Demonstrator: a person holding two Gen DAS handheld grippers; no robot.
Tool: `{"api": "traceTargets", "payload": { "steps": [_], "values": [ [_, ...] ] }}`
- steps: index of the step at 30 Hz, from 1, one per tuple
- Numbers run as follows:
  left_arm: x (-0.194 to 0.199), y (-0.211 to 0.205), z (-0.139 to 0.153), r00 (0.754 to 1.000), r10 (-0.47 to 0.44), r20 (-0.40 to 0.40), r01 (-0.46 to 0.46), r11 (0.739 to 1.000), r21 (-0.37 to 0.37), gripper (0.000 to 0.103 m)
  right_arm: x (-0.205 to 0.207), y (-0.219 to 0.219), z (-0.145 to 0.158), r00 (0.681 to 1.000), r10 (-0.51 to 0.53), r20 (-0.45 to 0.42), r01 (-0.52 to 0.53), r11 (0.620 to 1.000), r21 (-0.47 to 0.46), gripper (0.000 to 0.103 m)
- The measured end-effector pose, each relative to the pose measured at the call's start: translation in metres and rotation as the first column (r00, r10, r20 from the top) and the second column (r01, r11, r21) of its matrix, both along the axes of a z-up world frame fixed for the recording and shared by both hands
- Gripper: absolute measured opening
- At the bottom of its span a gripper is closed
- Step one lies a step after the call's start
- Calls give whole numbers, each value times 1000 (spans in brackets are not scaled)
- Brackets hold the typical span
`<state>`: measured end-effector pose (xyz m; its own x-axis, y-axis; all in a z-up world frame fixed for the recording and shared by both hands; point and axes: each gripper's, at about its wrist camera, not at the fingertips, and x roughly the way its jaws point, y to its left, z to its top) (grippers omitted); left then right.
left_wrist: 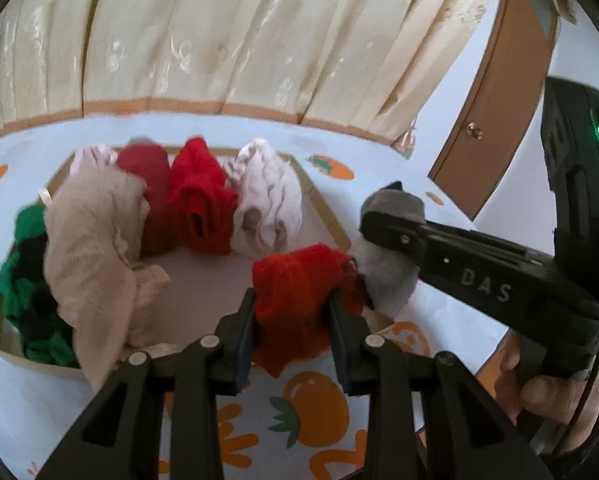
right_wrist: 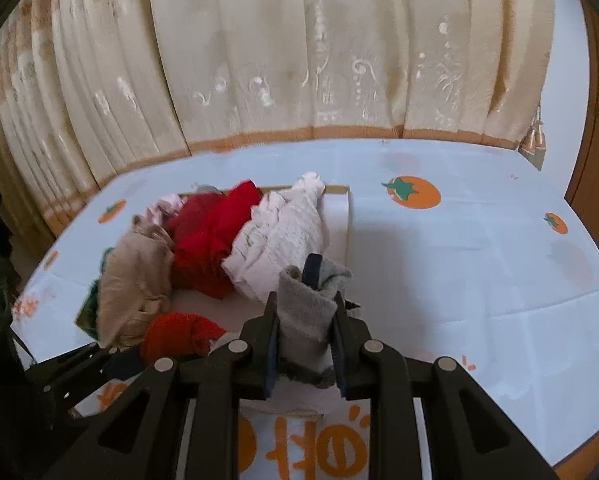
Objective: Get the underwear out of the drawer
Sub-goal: 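Lower the red and grey-white garments into the tray and open both tools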
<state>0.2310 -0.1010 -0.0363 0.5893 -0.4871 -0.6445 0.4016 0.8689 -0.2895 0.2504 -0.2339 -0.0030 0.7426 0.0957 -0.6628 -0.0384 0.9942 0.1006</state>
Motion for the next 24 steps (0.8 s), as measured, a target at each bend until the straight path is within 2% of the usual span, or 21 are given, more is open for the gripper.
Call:
{"api": "traceTargets", "payload": {
  "steps": [7, 10, 16, 20, 24],
  "values": [
    [13, -4, -13, 999, 28, -27, -27, 1000, 16, 32, 22, 7, -20, 999, 22, -45, -24, 999, -28, 25],
    [19, -9, -17, 999, 31, -26, -30, 998, 50, 32, 31, 8, -29, 997, 30, -65, -31, 999, -15, 25],
    [24, -10, -24, 999, 37, -28, -35, 998, 58, 32, 44, 9, -49, 993, 31, -113, -31, 1000, 0, 25],
    [27, -10, -24, 999, 38, -31, -36, 998, 57, 32, 48, 6, -53, 994, 23, -110, -20, 999, 29, 25],
    [27, -11, -26, 999, 36, -16, -34, 997, 73, 32, 46, 11, -54, 995, 20, -95, -20, 1000, -1, 25]
  ]
}}
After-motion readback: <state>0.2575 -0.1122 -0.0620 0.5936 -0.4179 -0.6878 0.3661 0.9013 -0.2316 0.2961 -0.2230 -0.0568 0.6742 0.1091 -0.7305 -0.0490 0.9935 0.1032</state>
